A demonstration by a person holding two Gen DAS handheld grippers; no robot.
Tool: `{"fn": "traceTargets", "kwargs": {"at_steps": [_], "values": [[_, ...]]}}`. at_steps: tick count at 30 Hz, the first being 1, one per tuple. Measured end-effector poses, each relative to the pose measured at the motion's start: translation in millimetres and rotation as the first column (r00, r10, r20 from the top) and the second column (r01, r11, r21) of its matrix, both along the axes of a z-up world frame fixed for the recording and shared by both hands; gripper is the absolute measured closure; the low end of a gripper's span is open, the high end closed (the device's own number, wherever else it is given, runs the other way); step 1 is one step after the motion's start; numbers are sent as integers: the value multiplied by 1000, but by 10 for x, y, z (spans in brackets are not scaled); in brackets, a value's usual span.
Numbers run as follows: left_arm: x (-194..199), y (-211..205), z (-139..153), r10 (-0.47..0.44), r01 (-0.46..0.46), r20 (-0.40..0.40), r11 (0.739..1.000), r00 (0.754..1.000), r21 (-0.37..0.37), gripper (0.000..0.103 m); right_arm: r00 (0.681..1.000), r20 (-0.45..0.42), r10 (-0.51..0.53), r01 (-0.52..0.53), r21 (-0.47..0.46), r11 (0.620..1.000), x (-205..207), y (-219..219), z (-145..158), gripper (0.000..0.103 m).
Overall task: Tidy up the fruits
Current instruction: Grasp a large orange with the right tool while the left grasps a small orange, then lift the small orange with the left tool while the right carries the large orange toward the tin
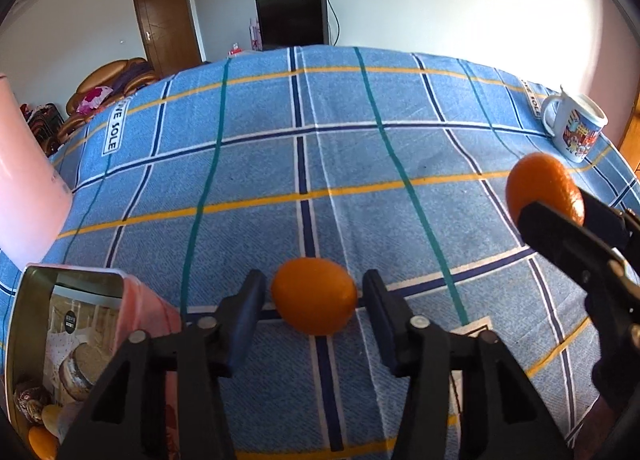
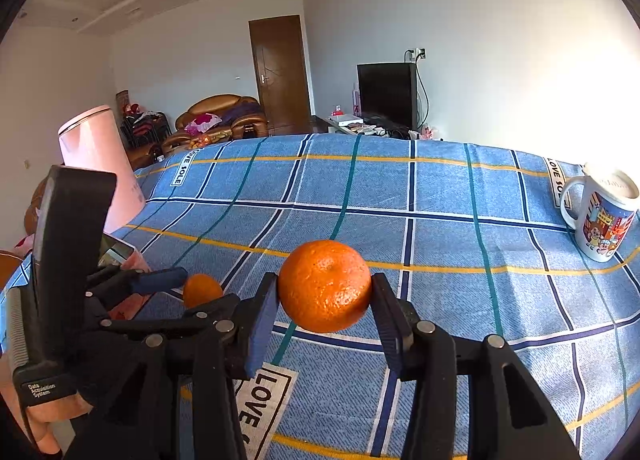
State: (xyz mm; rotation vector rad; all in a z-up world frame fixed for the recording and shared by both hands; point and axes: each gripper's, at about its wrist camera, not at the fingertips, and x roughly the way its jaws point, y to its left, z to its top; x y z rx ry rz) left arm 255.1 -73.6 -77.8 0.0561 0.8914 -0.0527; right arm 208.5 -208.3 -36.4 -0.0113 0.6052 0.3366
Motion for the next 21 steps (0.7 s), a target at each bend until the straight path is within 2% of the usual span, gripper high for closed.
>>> {"fn": "traceTargets", "kwargs": {"at_steps": [4,8,21], "values": [[-49,13,12,-13,13,8,1000,1000,-28,62,1000,8,-3,3,4,1000,-14,-12,3,55],[-178,16,92,-19,22,61,999,998,-48,62,1000,25,-6,5,17,1000,-47,-37,19,55],[-490,-5,326,6,1,244,1000,970,-27,62,990,138,-18,17,6,1000,-247,-15,121,55]]}}
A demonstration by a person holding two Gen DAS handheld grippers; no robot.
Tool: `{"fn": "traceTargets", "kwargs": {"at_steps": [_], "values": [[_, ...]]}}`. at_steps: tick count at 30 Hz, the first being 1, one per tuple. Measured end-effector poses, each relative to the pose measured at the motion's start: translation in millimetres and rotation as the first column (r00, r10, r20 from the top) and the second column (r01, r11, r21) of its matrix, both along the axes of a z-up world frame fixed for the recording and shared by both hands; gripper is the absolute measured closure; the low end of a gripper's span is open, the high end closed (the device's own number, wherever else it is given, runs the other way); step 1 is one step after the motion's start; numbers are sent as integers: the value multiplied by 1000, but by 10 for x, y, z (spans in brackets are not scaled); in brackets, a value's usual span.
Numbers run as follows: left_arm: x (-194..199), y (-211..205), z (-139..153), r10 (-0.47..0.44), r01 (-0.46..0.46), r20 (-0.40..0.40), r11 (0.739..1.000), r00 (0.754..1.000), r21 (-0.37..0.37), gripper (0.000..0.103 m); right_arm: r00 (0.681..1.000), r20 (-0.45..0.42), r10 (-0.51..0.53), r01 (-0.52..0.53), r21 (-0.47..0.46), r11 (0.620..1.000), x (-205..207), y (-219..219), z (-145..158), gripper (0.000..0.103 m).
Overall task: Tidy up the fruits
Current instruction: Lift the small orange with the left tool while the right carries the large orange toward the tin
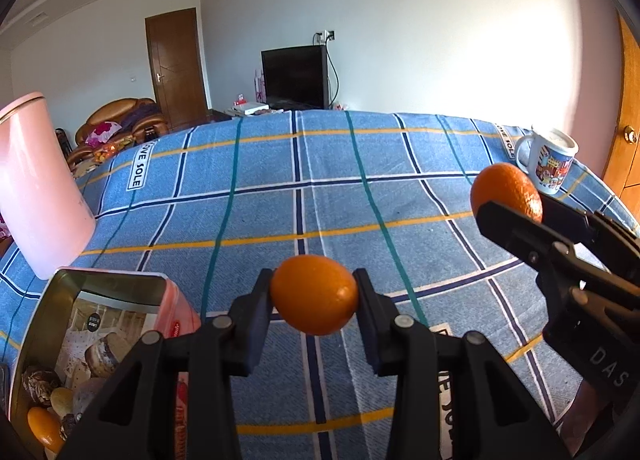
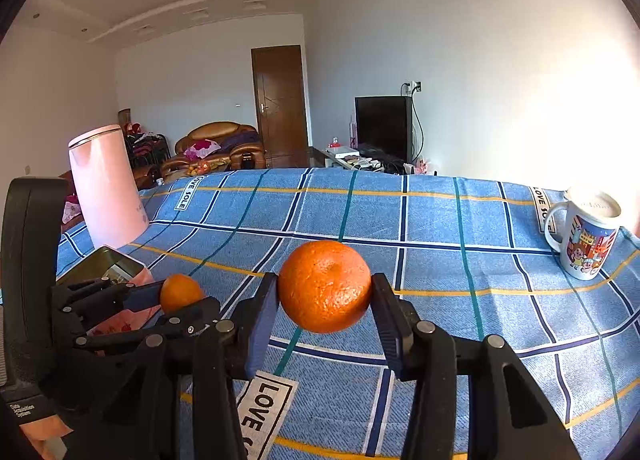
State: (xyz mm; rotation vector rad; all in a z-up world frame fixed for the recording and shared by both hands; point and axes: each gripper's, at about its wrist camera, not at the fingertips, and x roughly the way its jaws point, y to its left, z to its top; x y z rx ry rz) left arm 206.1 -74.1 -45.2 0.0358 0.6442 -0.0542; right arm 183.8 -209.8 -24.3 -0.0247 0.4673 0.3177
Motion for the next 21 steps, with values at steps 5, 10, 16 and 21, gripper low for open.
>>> {"fn": "traceTargets", "kwargs": {"at_steps": [5,10,16,21], "values": [[-63,31,45,10,-10,42,1000,999,-11,62,999,41,-2,3,-4,1000,-66,4,34,55],[-130,52,78,19,-18,75,1000,997,-20,62,998,70,-5,5,-3,1000,-122,10,60,55],[-224,68,113,35,-33,125,999,992,-17,62,994,105,-9,9,-1,1000,-191,10,86,55],[-363,115,153,47,-43,169,999,984,-30,62,992,129,-6,6,1,1000,-271,10,97,55]]}}
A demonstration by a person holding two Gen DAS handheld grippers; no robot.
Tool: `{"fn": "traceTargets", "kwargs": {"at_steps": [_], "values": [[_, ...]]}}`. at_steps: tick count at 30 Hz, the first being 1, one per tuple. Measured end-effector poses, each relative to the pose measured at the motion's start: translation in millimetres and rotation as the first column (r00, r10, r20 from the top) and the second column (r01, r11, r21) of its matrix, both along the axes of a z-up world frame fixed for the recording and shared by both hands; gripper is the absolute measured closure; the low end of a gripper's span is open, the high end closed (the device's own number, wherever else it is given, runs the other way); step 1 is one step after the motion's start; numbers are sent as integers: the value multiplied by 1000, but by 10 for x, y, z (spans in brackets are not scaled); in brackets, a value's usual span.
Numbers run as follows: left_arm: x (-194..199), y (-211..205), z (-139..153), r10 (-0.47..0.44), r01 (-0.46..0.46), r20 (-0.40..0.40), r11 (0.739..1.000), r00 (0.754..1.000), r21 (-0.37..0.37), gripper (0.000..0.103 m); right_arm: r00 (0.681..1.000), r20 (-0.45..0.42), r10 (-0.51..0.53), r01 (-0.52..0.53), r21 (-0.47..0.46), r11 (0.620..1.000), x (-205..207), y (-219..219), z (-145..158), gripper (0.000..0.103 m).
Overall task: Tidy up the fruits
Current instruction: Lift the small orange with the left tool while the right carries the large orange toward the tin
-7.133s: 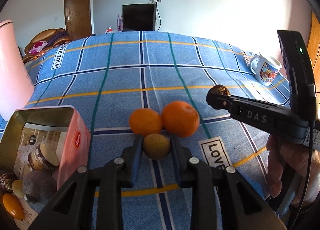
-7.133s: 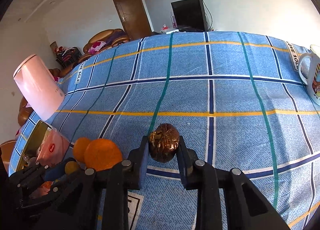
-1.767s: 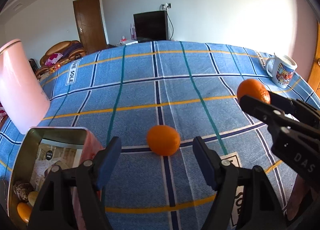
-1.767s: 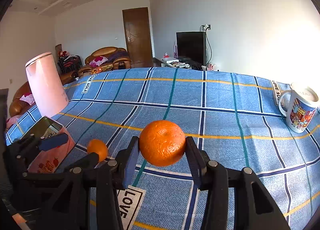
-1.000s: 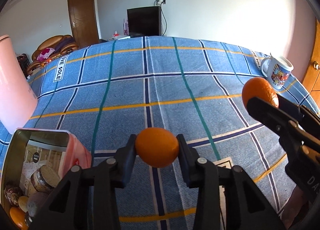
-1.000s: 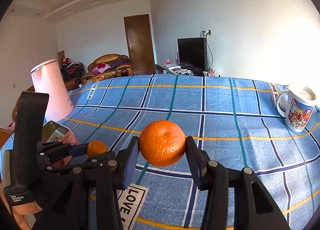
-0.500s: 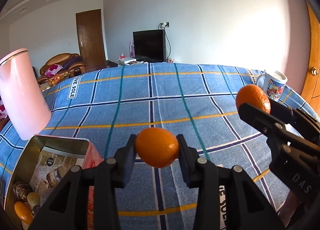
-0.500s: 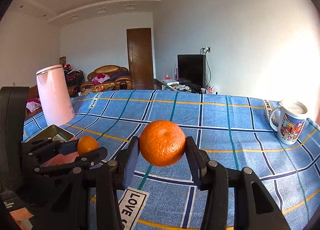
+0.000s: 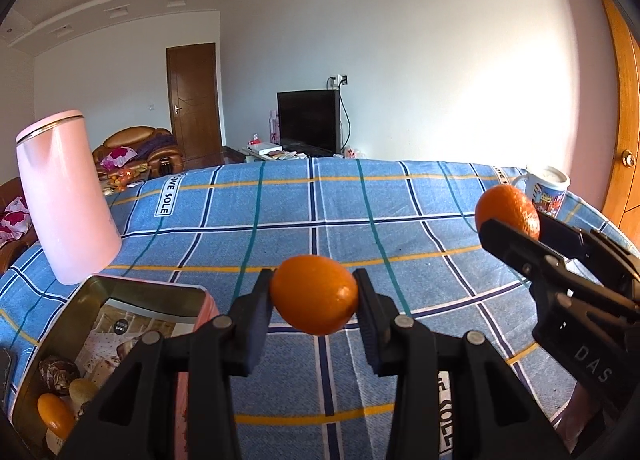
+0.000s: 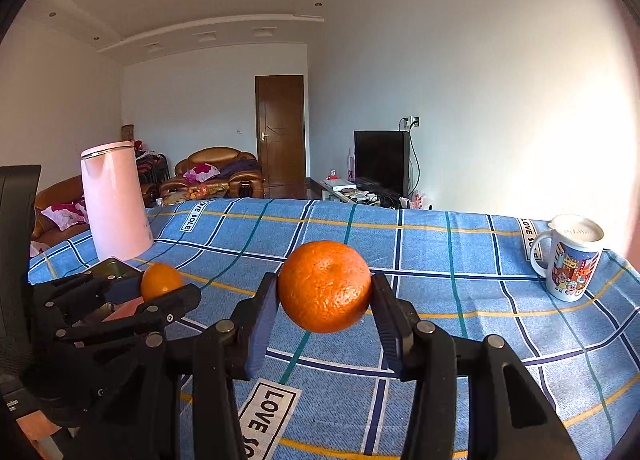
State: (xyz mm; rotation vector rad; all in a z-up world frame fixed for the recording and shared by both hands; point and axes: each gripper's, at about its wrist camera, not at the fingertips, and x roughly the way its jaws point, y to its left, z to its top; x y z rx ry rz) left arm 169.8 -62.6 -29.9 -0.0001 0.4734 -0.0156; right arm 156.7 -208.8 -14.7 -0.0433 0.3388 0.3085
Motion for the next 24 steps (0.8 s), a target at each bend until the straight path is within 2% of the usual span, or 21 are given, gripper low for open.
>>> {"fn": "traceTargets", "kwargs": {"at_steps": [13,24], "values": [[-288,190,21,-3,4,32,1000,999,-24,62,999,25,38,-37,-1,999,-272,115,19,55],[-522,389,40,7,-5,44,999,999,-42,62,992,10,124,-124,20,992,-516,367,46,55]]}}
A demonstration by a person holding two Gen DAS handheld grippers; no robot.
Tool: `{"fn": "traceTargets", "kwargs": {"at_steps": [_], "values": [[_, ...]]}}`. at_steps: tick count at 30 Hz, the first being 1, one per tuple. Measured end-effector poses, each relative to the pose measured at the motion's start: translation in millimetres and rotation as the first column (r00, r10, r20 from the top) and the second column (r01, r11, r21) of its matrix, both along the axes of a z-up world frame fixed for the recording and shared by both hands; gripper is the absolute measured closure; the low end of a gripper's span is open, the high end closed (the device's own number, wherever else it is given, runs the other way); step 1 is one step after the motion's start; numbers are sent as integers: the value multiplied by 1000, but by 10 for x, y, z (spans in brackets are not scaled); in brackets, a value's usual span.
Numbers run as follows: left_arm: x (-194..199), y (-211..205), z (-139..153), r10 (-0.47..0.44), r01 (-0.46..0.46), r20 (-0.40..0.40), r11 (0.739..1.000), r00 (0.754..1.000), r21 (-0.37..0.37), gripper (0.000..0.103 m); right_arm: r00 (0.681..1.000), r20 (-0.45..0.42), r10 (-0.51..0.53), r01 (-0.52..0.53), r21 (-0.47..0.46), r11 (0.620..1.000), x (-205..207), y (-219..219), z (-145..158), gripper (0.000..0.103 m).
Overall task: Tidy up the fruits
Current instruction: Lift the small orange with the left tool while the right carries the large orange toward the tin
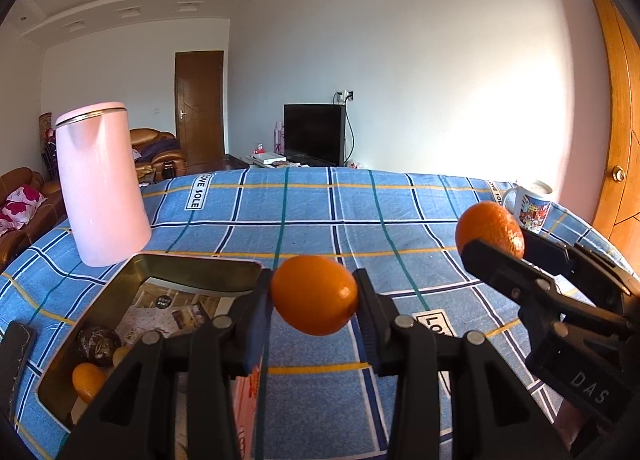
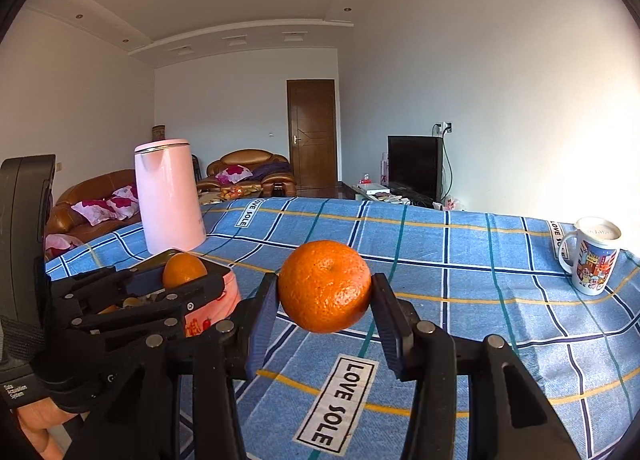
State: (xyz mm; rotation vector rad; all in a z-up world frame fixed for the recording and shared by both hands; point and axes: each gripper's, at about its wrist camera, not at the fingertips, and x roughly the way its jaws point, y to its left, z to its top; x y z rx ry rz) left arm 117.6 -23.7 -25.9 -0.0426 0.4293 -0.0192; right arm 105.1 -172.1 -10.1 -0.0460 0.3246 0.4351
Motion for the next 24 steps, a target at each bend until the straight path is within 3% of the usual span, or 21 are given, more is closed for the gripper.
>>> {"fn": "traceTargets", "kwargs": {"at_steps": [11,24], "values": [[-274,515,81,82,-82,13,997,997,-14,62,992,33,124,-124,0,992,-187,470,220,55],[-412,1250,111,218,-218,4,976,976,-27,62,970,44,238,-236,-49,971,-197,1045,272,55]]}}
